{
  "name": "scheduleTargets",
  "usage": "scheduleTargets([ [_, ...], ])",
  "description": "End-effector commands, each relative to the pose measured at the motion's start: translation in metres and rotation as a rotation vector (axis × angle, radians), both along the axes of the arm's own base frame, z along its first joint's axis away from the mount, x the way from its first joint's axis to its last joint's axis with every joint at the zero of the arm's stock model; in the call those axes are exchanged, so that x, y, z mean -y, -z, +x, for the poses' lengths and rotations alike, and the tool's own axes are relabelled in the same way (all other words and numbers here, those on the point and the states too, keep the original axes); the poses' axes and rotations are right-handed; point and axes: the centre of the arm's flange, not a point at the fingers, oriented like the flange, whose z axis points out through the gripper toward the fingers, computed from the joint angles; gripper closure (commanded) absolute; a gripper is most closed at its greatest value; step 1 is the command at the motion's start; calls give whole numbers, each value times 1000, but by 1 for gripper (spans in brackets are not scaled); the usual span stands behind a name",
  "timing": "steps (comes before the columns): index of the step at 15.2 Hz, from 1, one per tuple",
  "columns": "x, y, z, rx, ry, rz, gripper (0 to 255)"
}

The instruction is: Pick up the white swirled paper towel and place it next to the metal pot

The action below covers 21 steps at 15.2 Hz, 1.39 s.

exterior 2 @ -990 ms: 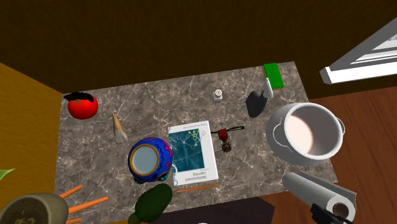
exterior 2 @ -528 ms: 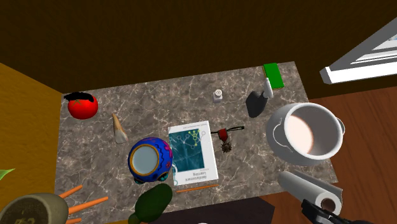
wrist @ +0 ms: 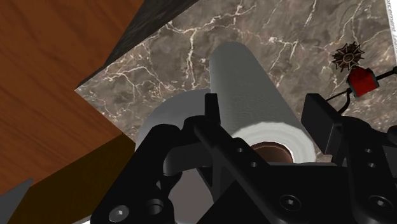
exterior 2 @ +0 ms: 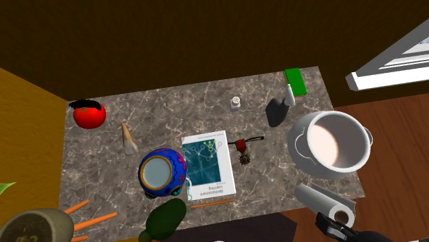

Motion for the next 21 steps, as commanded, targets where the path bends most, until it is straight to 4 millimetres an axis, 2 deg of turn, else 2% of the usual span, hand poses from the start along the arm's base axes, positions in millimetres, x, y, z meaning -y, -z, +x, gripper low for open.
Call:
scheduleTargets([
  [1,1,12,0,0,0,0,255],
  [12,1,70,0,0,0,0,255],
  [13,1,80,0,0,0,0,255],
  [21,1,80,0,0,0,0,255],
])
